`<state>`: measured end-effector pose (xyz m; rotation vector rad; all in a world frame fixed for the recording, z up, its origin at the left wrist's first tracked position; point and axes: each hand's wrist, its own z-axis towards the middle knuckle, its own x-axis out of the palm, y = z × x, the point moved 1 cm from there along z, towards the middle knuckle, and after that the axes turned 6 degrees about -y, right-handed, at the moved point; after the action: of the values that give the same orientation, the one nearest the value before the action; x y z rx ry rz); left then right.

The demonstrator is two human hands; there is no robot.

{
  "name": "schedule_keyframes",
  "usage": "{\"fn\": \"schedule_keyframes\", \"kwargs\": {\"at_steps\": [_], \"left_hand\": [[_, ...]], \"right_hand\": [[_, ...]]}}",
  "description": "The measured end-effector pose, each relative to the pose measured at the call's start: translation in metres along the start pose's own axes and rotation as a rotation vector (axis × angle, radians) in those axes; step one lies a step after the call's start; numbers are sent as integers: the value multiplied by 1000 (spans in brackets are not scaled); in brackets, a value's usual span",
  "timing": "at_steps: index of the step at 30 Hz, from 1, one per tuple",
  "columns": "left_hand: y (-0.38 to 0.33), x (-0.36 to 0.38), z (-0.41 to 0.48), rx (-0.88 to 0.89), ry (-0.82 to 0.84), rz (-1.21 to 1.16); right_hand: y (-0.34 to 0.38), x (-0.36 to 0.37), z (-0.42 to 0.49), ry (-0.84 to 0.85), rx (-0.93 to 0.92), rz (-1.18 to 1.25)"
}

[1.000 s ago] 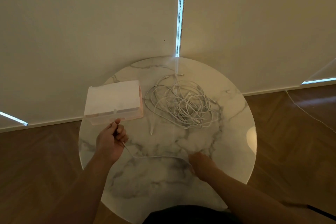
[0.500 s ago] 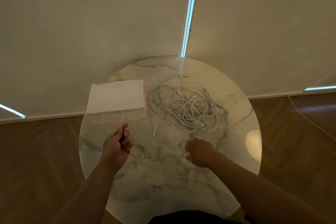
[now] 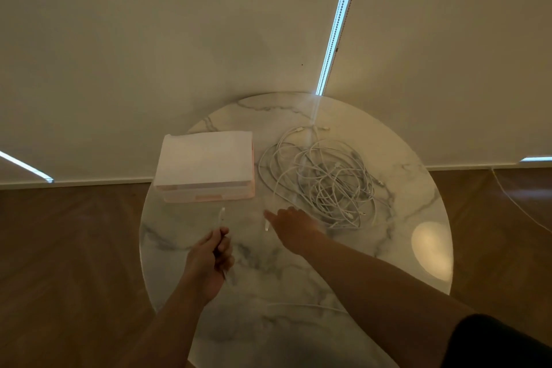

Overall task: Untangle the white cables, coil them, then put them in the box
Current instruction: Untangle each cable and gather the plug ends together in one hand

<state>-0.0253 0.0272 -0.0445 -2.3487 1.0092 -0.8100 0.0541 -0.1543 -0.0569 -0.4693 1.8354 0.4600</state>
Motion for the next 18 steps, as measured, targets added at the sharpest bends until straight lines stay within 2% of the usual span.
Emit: {"fn": "schedule_keyframes", "kwargs": {"at_steps": [5, 10, 13, 15, 18], "left_hand": [[4, 1, -3, -2, 7, 11], [6, 4, -6, 22, 11, -23], [4, 6, -10, 1, 24, -78], [1, 7, -11, 4, 22, -86], [-1, 10, -10, 21, -2, -59]], "right_hand": [[-8, -7, 33, 5, 51, -145], [-11, -16, 44, -21, -9, -162], [-14, -20, 43, -142, -93, -138], [-19, -24, 41, -283, -96, -7], [-28, -34, 25, -430, 119, 491]]}}
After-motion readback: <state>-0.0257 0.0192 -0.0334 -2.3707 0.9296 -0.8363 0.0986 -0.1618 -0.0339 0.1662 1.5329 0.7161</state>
